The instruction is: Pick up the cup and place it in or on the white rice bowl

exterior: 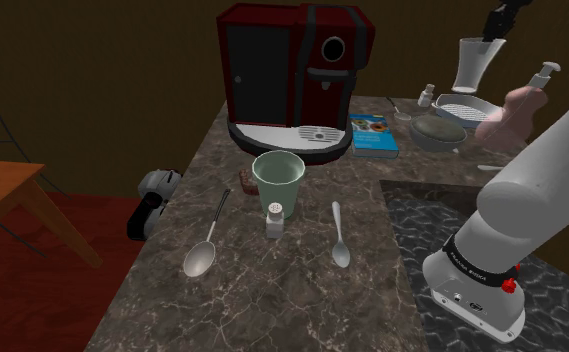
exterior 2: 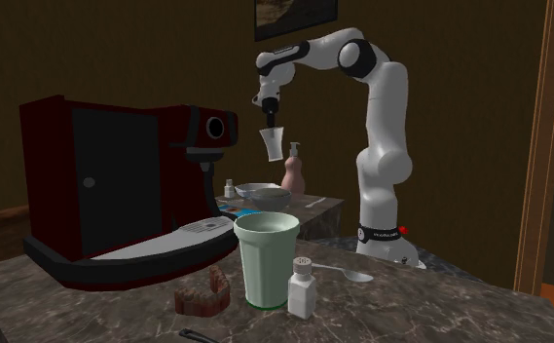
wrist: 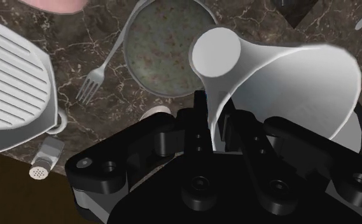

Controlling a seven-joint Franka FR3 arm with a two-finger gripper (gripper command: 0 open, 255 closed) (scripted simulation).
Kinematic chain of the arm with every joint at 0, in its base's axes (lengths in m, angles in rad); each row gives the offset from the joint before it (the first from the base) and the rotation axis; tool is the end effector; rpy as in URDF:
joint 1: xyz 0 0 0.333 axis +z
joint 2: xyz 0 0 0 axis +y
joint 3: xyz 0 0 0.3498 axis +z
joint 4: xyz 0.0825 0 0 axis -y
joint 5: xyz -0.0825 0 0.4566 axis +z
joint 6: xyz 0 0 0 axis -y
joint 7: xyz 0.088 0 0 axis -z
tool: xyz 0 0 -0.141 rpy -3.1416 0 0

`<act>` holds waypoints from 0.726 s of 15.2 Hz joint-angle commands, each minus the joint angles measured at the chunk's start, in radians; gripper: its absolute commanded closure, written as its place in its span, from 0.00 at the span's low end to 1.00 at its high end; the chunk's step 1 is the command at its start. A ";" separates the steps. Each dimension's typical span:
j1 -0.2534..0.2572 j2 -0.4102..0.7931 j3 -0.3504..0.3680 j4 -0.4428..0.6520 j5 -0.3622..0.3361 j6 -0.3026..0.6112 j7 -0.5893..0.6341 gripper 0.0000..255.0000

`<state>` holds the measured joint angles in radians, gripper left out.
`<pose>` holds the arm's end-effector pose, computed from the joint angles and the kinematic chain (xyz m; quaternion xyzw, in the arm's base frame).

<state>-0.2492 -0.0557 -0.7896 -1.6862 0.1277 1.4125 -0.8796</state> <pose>0.3047 -0.4974 0.5775 -0.9869 0.0734 -0.0012 0.1433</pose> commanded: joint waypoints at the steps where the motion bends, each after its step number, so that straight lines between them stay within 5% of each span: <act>1: -0.012 0.045 -0.019 0.030 0.023 -0.003 -0.038 1.00; 11: -0.009 0.029 -0.013 -0.118 0.012 0.134 -0.048 1.00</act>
<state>-0.2579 -0.0245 -0.8024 -1.7891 0.1411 1.5328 -0.9245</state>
